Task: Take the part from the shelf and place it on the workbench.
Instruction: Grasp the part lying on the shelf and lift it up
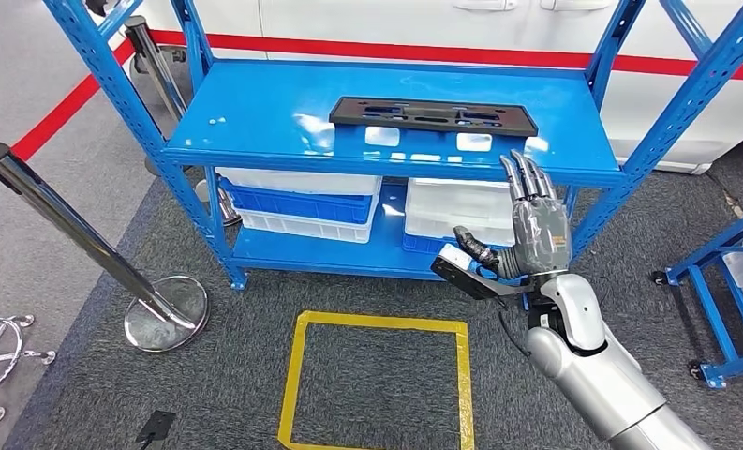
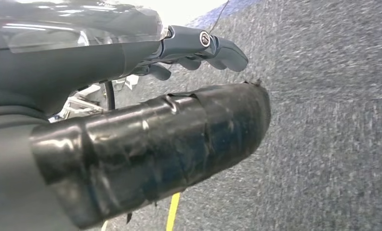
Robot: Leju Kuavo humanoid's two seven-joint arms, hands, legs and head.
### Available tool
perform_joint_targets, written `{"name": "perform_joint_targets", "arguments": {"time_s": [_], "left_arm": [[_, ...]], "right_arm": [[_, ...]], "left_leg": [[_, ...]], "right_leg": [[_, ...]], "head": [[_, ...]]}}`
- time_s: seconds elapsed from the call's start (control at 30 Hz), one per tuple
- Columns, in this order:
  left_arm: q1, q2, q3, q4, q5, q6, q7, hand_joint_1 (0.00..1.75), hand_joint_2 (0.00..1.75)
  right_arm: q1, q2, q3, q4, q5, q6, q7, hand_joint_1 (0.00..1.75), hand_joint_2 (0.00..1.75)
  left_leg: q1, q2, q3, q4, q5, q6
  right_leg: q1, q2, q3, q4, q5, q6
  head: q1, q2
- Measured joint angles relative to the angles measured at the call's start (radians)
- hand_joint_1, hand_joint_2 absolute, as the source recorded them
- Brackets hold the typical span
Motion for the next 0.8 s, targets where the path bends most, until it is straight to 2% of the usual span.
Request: {"name": "perform_joint_targets", "arguments": {"time_s": [0.03,0.07,0.1,0.17,0.27,0.3,0.33,0.4,0.43,0.47,0.5,0.53,0.57,0.6,0.63,0.67,0.73,0.8], "left_arm": [[0.0,0.001,-0.001,0.0,0.0,0.0,0.0,0.0,0.0],[0.0,0.001,-0.002,0.0,0.0,0.0,-0.001,0.0,0.0],[-0.001,0.002,-0.003,0.001,0.0,0.0,-0.001,0.0,0.0],[-0.002,0.002,-0.004,0.002,0.001,0.0,-0.001,0.0,0.0],[0.0,0.001,-0.005,0.002,0.003,-0.001,-0.002,0.0,0.0],[-0.001,0.001,-0.005,0.002,0.003,-0.001,-0.002,0.0,0.0],[-0.002,0.001,-0.005,0.002,0.003,-0.001,-0.003,0.0,0.0],[-0.004,0.001,-0.005,0.002,0.003,-0.001,-0.003,0.0,0.0],[-0.003,0.002,-0.005,0.002,0.003,-0.001,-0.003,0.0,0.0],[-0.003,0.002,-0.005,0.002,0.004,-0.001,-0.003,0.0,0.0],[-0.002,0.002,-0.005,0.002,0.005,-0.001,-0.003,0.0,0.0],[-0.002,0.002,-0.005,0.002,0.007,-0.001,-0.003,0.0,0.0],[-0.002,-0.001,-0.005,0.004,0.008,-0.001,-0.003,0.0,0.0],[-0.003,-0.002,-0.005,0.004,0.009,-0.001,-0.003,0.0,0.0],[-0.004,-0.003,-0.005,0.005,0.01,-0.001,-0.003,0.0,0.0],[-0.004,-0.004,-0.005,0.006,0.011,-0.001,-0.003,0.0,0.0],[-0.004,-0.004,-0.005,0.006,0.012,-0.001,-0.003,0.0,0.0],[-0.004,-0.004,-0.005,0.006,0.013,0.0,-0.003,0.0,0.0]], "right_arm": [[-0.001,0.001,0.0,0.001,-0.001,0.001,0.0,0.0,1.75],[-0.002,0.003,0.0,0.003,-0.003,0.002,0.0,0.0,1.75],[-0.003,0.004,0.0,0.004,-0.004,0.003,0.0,0.0,1.75],[-0.004,0.005,0.0,0.006,-0.007,0.006,-0.001,0.0,1.75],[-0.007,0.006,0.0,0.008,-0.012,0.008,-0.001,0.0,1.75],[-0.008,0.006,0.0,0.009,-0.014,0.009,-0.001,0.0,1.75],[-0.01,0.006,0.0,0.011,-0.015,0.01,-0.001,0.0,1.75],[-0.011,0.005,0.0,0.018,-0.017,0.012,-0.002,0.0,1.75],[-0.011,0.005,0.0,0.022,-0.018,0.013,-0.003,0.0,1.75],[-0.01,0.005,0.0,0.025,-0.019,0.014,-0.003,0.0,1.75],[-0.011,0.005,0.0,0.028,-0.02,0.014,-0.003,0.0,1.75],[-0.012,0.005,0.0,0.03,-0.02,0.013,-0.003,0.0,1.75],[-0.014,0.005,0.0,0.032,-0.021,0.013,-0.003,0.0,1.75],[-0.016,0.005,0.0,0.034,-0.021,0.013,-0.003,0.0,1.75],[-0.018,0.005,0.0,0.035,-0.021,0.013,-0.004,0.0,1.75],[-0.021,0.005,0.0,0.037,-0.021,0.013,-0.004,0.0,1.75],[-0.023,0.005,0.0,0.038,-0.022,0.012,-0.004,0.0,1.75],[-0.025,0.006,0.0,0.039,-0.022,0.011,-0.005,0.0,1.75]], "left_leg": [[0.002,0.003,0.021,-0.062,0.043,-0.002],[0.0,0.005,0.043,-0.117,0.074,-0.003],[-0.002,0.006,0.06,-0.159,0.085,0.001],[-0.007,0.005,0.068,-0.183,0.076,0.012],[-0.004,0.003,0.076,-0.192,0.07,0.035],[-0.004,0.003,0.082,-0.195,0.068,0.042],[-0.004,0.002,0.086,-0.197,0.065,0.048],[-0.01,-0.001,0.091,-0.197,0.059,0.058],[-0.014,-0.003,0.095,-0.197,0.056,0.062],[-0.018,-0.006,0.101,-0.197,0.052,0.064],[-0.023,-0.009,0.109,-0.197,0.047,0.066],[-0.027,-0.011,0.117,-0.197,0.042,0.067],[-0.03,-0.013,0.124,-0.198,0.036,0.067],[-0.031,-0.014,0.128,-0.198,0.032,0.065],[-0.029,-0.014,0.128,-0.198,0.03,0.062],[-0.027,-0.014,0.127,-0.2,0.029,0.057],[-0.026,-0.013,0.131,-0.207,0.026,0.048],[-0.027,-0.009,0.124,-0.179,0.006,0.037]], "right_leg": [[-0.002,-0.001,0.007,0.003,-0.008,0.005],[-0.002,-0.001,0.011,0.006,-0.016,0.011],[-0.001,0.0,0.012,0.009,-0.02,0.017],[0.003,0.0,0.01,0.01,-0.023,0.027],[0.001,-0.002,0.006,0.021,-0.037,0.039],[0.0,-0.001,-0.011,0.057,-0.055,0.042],[0.0,-0.001,-0.042,0.115,-0.079,0.042],[0.002,0.001,-0.127,0.256,-0.119,0.04],[0.003,0.001,-0.159,0.296,-0.118,0.038],[0.006,0.001,-0.173,0.298,-0.096,0.032],[0.01,0.002,-0.166,0.26,-0.056,0.024],[0.015,0.003,-0.145,0.196,-0.008,0.012],[0.021,0.004,-0.12,0.135,0.028,-0.004],[0.027,0.005,-0.098,0.082,0.051,-0.016],[0.033,0.005,-0.083,0.05,0.056,-0.026],[0.038,0.005,-0.075,0.036,0.05,-0.032],[0.037,0.003,-0.057,0.005,0.047,-0.033],[0.024,0.001,-0.03,-0.026,0.05,-0.029]], "head": [[0.0,0.0],[0.0,0.0],[-0.001,0.0],[-0.003,0.0],[-0.002,0.0],[-0.001,0.0],[0.0,0.0],[0.0,0.0],[0.0,0.0],[0.0,0.0],[0.0,0.0],[0.0,0.0],[-0.003,0.0],[-0.006,0.0],[-0.008,0.0],[-0.009,0.0],[-0.005,0.0],[-0.007,0.0]]}}
